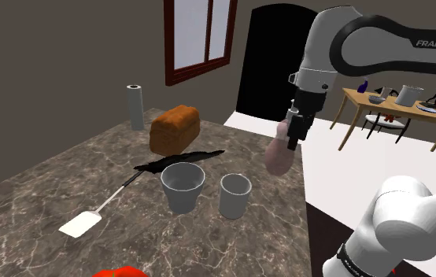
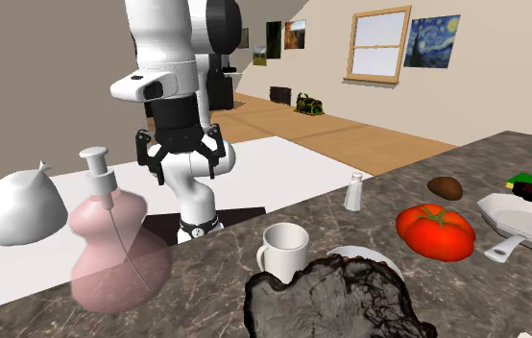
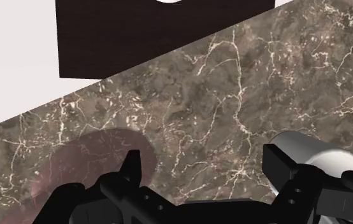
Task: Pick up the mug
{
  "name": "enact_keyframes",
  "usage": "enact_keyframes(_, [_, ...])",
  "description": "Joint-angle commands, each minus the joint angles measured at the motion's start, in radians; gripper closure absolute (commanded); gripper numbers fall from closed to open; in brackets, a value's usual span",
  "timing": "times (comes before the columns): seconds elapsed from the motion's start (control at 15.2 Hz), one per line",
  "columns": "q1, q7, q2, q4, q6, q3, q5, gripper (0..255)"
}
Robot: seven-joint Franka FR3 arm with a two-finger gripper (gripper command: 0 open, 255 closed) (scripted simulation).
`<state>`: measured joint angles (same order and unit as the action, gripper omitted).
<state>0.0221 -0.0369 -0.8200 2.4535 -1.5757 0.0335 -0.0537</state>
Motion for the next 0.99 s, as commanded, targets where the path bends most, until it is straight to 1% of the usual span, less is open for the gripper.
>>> enact_keyframes(0.0, [0.0,0.0,0.0,0.0,0.0,0.0,0.0,0])
enact_keyframes(0.53, [0.058,0.186,0.151,-0.032,-0.121,0.197,-0.085,0])
enact_keyframes(0.92, [0.078,0.331,0.319,-0.108,-0.208,0.342,-0.101,0])
